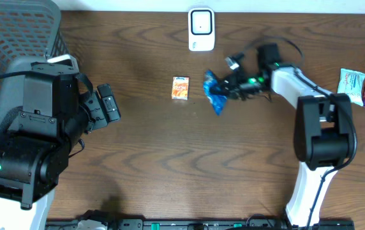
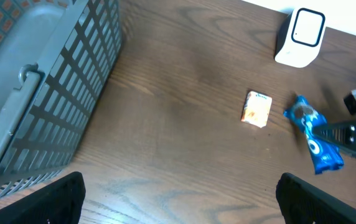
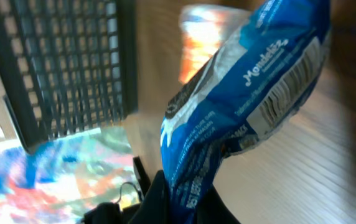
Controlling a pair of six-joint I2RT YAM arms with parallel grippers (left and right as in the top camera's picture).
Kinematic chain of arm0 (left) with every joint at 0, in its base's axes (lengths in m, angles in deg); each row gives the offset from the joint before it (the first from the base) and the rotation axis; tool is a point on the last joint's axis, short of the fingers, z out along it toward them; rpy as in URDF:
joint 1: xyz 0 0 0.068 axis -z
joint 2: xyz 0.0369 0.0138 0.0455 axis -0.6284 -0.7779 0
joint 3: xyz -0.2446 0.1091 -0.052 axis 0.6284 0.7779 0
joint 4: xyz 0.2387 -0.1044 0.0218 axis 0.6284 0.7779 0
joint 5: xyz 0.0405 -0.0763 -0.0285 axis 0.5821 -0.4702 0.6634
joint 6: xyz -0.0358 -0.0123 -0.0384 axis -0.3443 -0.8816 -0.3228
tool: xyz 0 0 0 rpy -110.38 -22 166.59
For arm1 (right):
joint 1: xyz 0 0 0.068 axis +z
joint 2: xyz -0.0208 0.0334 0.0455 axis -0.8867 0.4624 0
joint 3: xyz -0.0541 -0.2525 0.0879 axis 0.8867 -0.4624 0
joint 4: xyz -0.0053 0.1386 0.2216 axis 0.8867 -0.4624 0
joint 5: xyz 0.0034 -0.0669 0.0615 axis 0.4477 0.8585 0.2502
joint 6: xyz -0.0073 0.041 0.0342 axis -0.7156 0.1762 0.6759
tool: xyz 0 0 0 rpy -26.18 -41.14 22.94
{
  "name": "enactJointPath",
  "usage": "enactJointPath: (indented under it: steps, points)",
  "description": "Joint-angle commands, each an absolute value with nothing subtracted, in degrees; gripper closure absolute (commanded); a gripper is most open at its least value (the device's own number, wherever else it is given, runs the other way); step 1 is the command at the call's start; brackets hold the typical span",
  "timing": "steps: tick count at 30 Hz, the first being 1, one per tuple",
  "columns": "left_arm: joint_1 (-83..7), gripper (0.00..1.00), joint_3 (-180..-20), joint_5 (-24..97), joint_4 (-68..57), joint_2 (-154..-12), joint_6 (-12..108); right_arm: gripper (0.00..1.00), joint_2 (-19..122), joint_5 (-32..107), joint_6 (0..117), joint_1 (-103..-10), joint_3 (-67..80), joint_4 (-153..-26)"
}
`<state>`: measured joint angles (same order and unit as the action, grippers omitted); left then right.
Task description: Scan the item barcode
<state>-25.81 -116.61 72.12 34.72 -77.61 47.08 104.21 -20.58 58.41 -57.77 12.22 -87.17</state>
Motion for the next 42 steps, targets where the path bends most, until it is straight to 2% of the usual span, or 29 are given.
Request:
enactJointPath:
  steps: [1,3,5,8,10,13,17,18,20,22,24,25,27,30,37,39,41,42]
  points:
    - [-26.1,0.02,-116.8,72.8,34.7,-77.6,47.8,0.74,104.4,-18.3,63.4,-63.5,8.3,-87.0]
    - [-26.1,0.02,-116.8,72.8,34.7,-77.6,47.8,0.67,104.1,-10.1,62.5,-66.6,9.2,-91.7]
    - [-26.1,0.02,-116.8,72.8,34.7,-77.6,47.8,0.65,103.5,-3.7,61.4,-68.8,10.8,-95.8]
    - [-26.1,0.02,-116.8,72.8,34.7,-77.6,47.8,0.48,101.9,4.3,57.4,-71.6,16.6,-105.3]
    - [-26.1,0.02,-116.8,72.8,34.7,-77.6,47.8,0.42,101.3,6.8,55.0,-71.9,20.3,-110.0]
    - [-26.1,0.02,-116.8,72.8,34.7,-77.6,47.8,0.39,100.4,15.0,47.4,-69.7,31.8,-122.3]
    - [-26.1,0.02,-116.8,72.8,34.7,-77.6,47.8,0.47,100.4,19.6,41.4,-65.2,35.2,-124.8]
    - [-26.1,0.02,-116.8,72.8,34.7,-77.6,47.8,0.52,100.4,22.9,39.9,-62.9,35.1,-124.5]
    - [-26.1,0.02,-116.8,72.8,34.7,-77.6,47.8,0.54,100.7,29.2,39.6,-59.4,35.1,-124.5]
    - [-26.1,0.02,-116.8,72.8,34.7,-77.6,47.8,0.51,100.8,34.2,38.8,-56.5,34.8,-124.5]
    - [-26.1,0.02,-116.8,72.8,34.7,-77.6,47.8,0.39,101.2,40.6,38.5,-52.9,34.2,-124.3]
    - [-26.1,0.02,-116.8,72.8,34.7,-77.6,47.8,0.37,101.4,43.3,38.5,-51.3,33.9,-124.2]
    - [-26.1,0.02,-116.8,72.8,34.7,-77.6,47.8,0.37,101.9,47.6,38.6,-48.8,32.8,-123.0]
    - [-26.1,0.02,-116.8,72.8,34.7,-77.6,47.8,0.4,102.4,50.8,38.6,-46.5,28.8,-119.3]
    - [-26.1,0.02,-116.8,72.8,34.7,-77.6,47.8,0.49,102.4,48.6,38.5,-46.5,18.1,-109.4]
    - [-26.1,0.02,-116.8,72.8,34.7,-77.6,47.8,0.76,102.4,48.3,38.6,-46.5,15.8,-106.3]
    - [-26.1,0.02,-116.8,72.8,34.7,-77.6,47.8,0.99,102.4,46.5,39.2,-46.4,15.2,-104.8]
    - [-26.1,0.02,-116.8,72.8,34.7,-77.6,47.8,0.99,102.4,46.2,40.8,-46.3,15.2,-104.1]
